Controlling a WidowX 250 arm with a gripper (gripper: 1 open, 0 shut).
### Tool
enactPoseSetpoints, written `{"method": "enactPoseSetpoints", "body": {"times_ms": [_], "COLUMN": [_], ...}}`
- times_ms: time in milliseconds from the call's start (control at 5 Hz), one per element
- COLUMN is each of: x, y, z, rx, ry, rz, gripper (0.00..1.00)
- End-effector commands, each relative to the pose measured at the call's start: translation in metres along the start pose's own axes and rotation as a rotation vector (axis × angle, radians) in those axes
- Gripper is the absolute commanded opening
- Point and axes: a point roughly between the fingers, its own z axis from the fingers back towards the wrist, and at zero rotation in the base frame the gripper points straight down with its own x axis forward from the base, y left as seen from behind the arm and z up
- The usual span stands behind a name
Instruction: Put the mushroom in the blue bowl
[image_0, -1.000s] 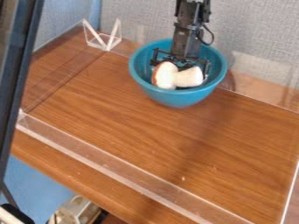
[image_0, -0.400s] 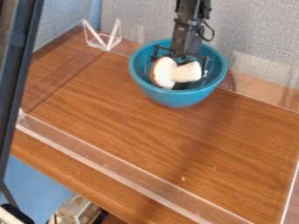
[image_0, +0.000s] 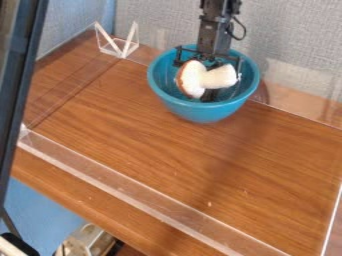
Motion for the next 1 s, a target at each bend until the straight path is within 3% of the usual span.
{"method": "enactPoseSetpoints", "body": {"times_ms": [0, 400, 800], "x": [0.009, 0.033, 0.021], "y": [0.011, 0.023, 0.027], "z": [0.016, 0.017, 0.011], "rx": [-0.001, -0.015, -0.032], "ry": [-0.073, -0.061, -0.059], "rz": [0.014, 0.021, 0.044], "gripper": [0.00, 0.00, 0.00]}}
